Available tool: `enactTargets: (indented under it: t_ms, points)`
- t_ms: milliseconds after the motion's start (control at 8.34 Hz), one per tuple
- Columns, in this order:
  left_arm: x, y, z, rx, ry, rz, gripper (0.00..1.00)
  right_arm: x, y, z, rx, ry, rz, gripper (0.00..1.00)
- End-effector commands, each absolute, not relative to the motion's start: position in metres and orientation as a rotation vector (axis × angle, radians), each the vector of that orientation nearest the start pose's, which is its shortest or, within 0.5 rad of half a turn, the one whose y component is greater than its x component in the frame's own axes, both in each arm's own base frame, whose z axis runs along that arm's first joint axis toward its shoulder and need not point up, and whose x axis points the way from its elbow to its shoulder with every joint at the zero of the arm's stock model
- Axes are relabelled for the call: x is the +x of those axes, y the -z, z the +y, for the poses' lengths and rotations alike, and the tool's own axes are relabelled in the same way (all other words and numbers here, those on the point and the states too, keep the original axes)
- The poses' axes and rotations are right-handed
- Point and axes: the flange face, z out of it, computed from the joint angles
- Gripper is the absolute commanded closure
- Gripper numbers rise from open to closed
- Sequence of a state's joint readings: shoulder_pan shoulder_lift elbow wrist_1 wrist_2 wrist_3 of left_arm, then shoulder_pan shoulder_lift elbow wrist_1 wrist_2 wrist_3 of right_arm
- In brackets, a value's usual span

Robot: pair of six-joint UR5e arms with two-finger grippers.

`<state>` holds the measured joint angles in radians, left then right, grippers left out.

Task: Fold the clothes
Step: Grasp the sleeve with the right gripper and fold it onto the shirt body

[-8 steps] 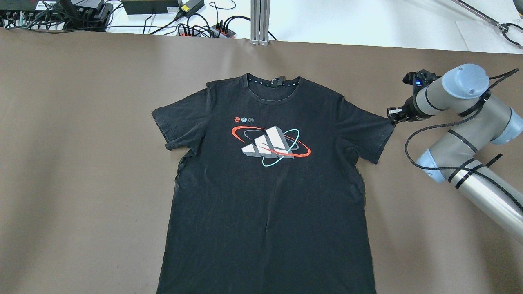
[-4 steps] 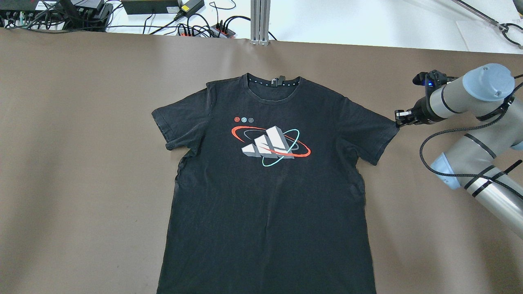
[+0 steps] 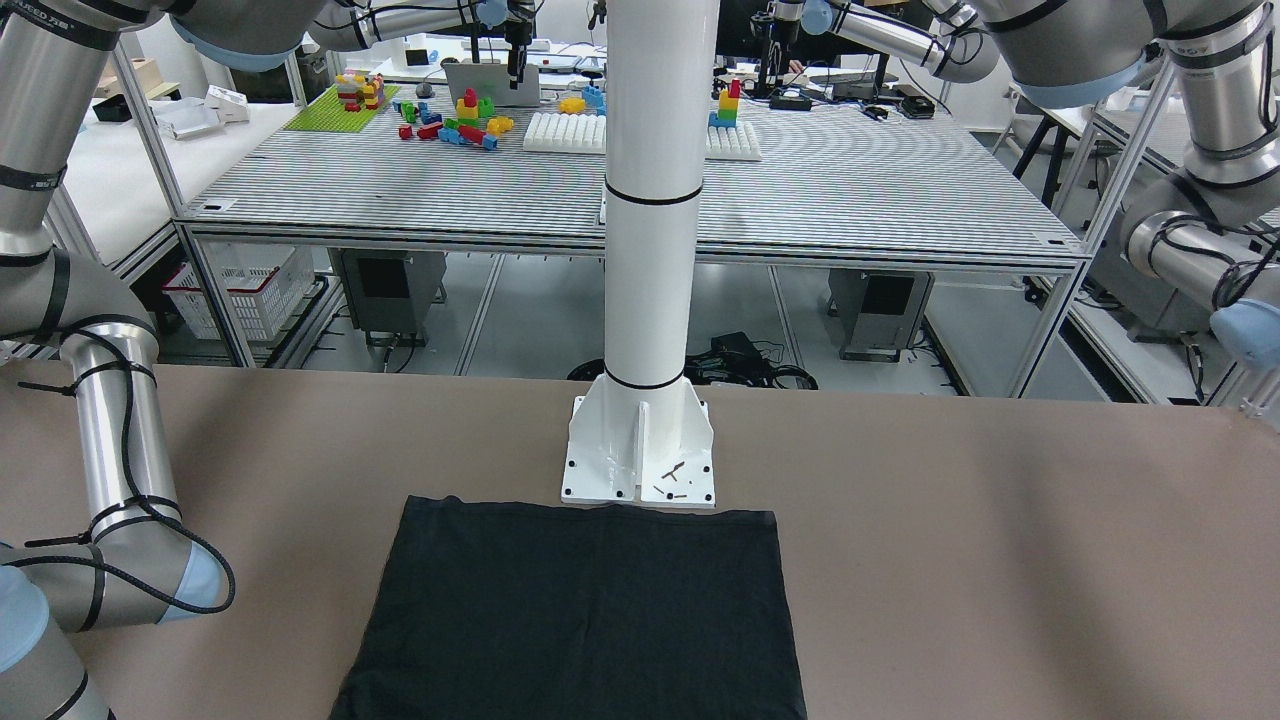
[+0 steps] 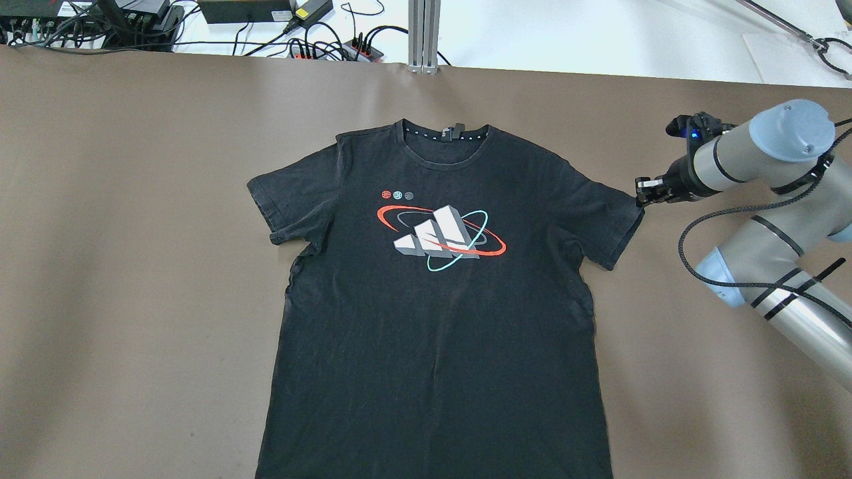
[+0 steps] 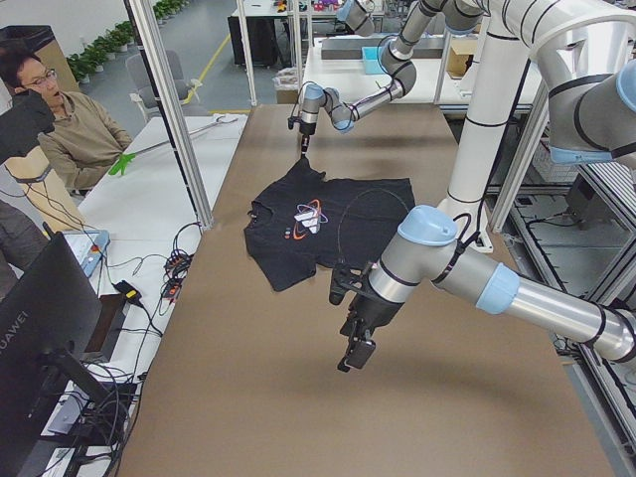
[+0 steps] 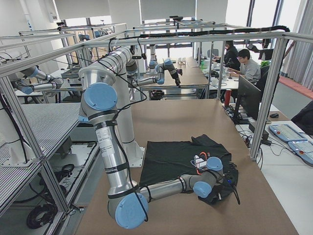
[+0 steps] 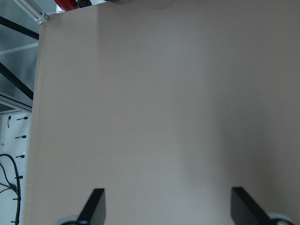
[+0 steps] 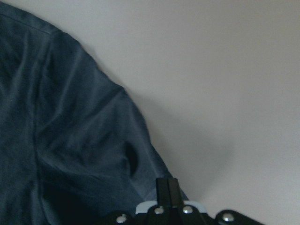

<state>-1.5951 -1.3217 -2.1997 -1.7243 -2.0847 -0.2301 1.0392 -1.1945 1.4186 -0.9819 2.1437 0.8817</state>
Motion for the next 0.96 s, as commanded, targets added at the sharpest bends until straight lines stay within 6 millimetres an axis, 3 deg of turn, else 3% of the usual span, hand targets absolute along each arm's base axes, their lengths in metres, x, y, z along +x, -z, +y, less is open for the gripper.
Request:
enactTargets:
  t_ms: [0,120,240,480,839]
  points:
    - [-0.093,-0.453,-0.388,0.468,0.103,0.553,0.06,-0.31,-0.36,-0.621,0.199,-0.141,-0.958,1.0]
    - [-0.093,-0.453,-0.388,0.468,0.103,0.553,0.06,-0.336,-0.337,-0.606,0.172,-0.161,-0.991,1.0]
    - [-0.092,-0.452,-0.388,0.469,0.101,0.553,0.06,-0.376,-0.311,-0.593,0.142,-0.177,-1.014,1.0]
    - [-0.092,-0.451,-0.388,0.471,0.101,0.554,0.06,-0.421,-0.29,-0.576,0.155,-0.224,-1.009,1.0]
    - [-0.092,-0.451,-0.388,0.469,0.101,0.552,0.06,-0.45,-0.288,-0.608,0.163,-0.248,-0.963,1.0]
